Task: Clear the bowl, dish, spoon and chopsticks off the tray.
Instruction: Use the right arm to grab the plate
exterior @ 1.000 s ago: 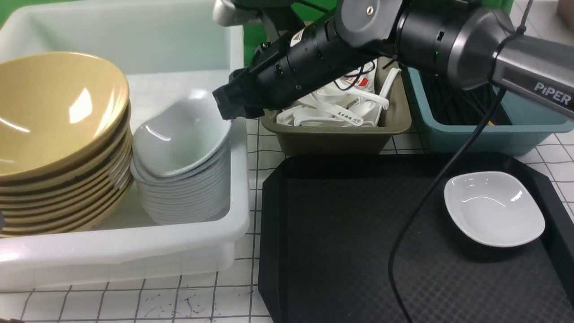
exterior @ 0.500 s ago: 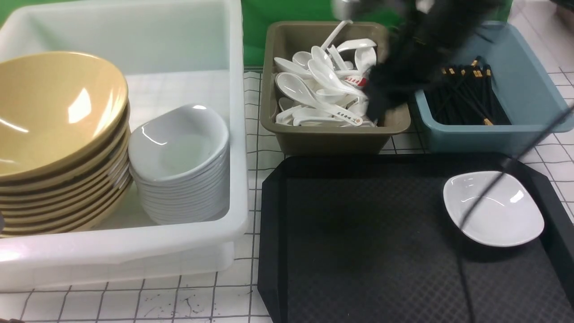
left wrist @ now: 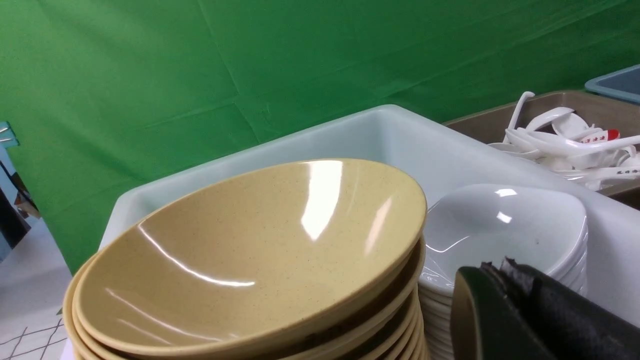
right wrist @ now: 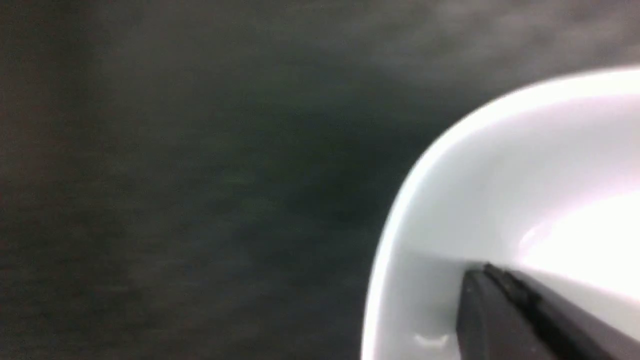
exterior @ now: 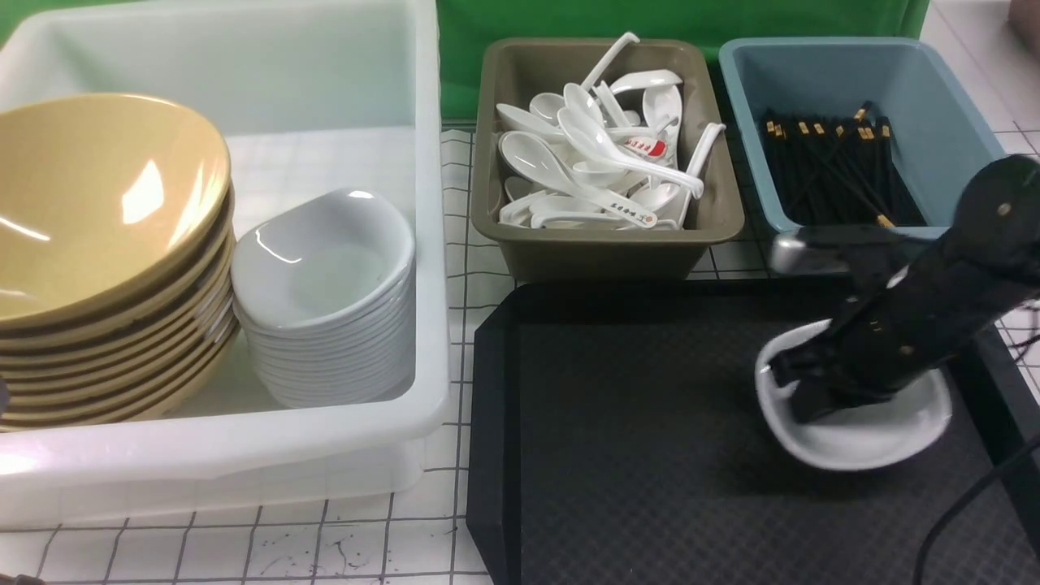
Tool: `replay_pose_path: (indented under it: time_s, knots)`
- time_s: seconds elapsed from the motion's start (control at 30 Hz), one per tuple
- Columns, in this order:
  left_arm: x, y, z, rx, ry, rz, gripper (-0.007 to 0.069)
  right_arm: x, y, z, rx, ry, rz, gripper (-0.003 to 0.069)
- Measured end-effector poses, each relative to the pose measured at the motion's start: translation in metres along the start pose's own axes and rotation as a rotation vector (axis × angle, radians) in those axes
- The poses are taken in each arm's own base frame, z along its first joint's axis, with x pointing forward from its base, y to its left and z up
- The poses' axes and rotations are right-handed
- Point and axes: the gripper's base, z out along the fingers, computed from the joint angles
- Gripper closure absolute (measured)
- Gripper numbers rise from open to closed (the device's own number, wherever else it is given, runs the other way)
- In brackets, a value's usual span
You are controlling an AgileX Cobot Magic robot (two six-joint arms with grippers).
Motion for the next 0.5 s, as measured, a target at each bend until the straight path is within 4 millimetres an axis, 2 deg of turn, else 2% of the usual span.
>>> replay_pose_path:
  time_s: [0.1, 0.2, 0.33, 0.4, 0.43, 0.5]
  knots:
    - [0.0, 0.0, 0.0, -0.001, 0.002, 0.0, 0.0638, -0.004, 0.019, -0.002, -0.081, -0.011, -0.061, 0.0623]
    - [0.001, 0.0, 0.0, -0.003, 0.012, 0.0, 0.0638, -0.011, 0.023, -0.019, -0.088, -0.042, -0.094, 0.0622]
    - [0.002, 0.001, 0.0, -0.007, 0.025, 0.0, 0.0638, -0.013, 0.007, -0.049, -0.001, -0.079, -0.092, 0.0596]
    - [0.002, 0.001, 0.0, -0.007, 0.026, -0.003, 0.0638, -0.01, -0.014, -0.062, 0.082, -0.082, -0.048, 0.0538]
    - [0.002, 0.001, 0.0, -0.007, 0.026, -0.003, 0.0638, -0.009, -0.019, -0.064, 0.097, -0.077, -0.029, 0.0519]
    - [0.002, 0.001, 0.0, -0.007, 0.026, -0.003, 0.0638, -0.005, -0.036, -0.065, 0.134, -0.062, 0.033, 0.0433]
